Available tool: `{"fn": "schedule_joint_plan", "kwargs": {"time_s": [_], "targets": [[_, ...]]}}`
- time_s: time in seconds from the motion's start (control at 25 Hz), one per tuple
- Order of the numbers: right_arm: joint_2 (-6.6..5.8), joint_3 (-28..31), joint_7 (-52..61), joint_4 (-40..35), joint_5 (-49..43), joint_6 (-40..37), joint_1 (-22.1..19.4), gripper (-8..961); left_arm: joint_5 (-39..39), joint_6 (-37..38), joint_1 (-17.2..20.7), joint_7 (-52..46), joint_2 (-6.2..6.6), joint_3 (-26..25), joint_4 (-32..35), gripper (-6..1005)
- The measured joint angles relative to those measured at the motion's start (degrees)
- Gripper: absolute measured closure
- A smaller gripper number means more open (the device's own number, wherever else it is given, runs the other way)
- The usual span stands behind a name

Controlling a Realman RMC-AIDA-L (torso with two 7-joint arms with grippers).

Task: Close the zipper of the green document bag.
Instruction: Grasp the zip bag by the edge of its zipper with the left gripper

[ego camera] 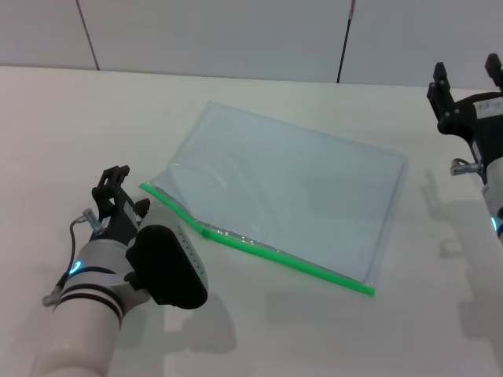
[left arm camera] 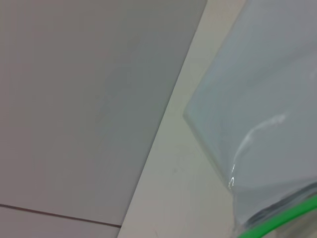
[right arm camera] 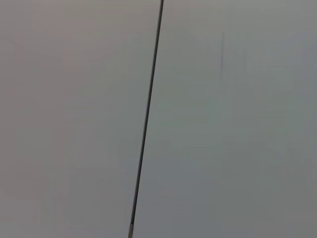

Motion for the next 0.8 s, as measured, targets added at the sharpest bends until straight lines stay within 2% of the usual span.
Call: {"fn": "schedule_joint_plan", "kwargs": {"time_s": [0.48,0.8], "targets": [[0.09,-0.04,-0.14,-0.12,0.00,0.08,-0.01,282,-0.28,0.03,-0.98,2.50,0.00,-0.50,-0.24,341],[0.09,-0.03,-0.14,-0.20,0.00,0.23,-0.08,284,-2.81,2.05,-3.03,4.57,-0.02,-0.38,-1.35,342]]}}
